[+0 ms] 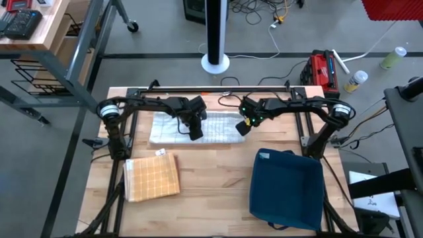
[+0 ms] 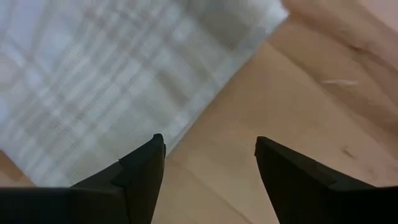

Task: Fold towel
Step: Fold the white towel

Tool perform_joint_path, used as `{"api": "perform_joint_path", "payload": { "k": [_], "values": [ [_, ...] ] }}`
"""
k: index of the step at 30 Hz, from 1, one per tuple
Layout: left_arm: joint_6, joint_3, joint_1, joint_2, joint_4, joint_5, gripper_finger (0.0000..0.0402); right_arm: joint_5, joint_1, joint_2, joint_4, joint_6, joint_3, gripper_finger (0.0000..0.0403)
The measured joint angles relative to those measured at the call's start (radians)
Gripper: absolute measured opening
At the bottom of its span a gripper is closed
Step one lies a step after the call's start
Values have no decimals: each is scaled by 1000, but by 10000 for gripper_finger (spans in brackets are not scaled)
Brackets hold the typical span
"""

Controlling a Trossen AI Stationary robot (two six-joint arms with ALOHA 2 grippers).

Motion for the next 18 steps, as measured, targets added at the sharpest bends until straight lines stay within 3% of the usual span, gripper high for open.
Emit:
{"api": "perform_joint_path", "payload": {
  "k": [7, 11, 18],
  "values": [
    [27, -9, -61, 9, 214, 18, 36, -89, -1, -18, 137, 31, -76, 252],
    [31, 1, -78, 52, 255, 20, 36, -189, -2, -21, 333, 108, -166, 252],
    [34, 7, -77, 128, 280, 26, 36, -185, -2, -26, 383, 138, -172, 252]
  ]
}}
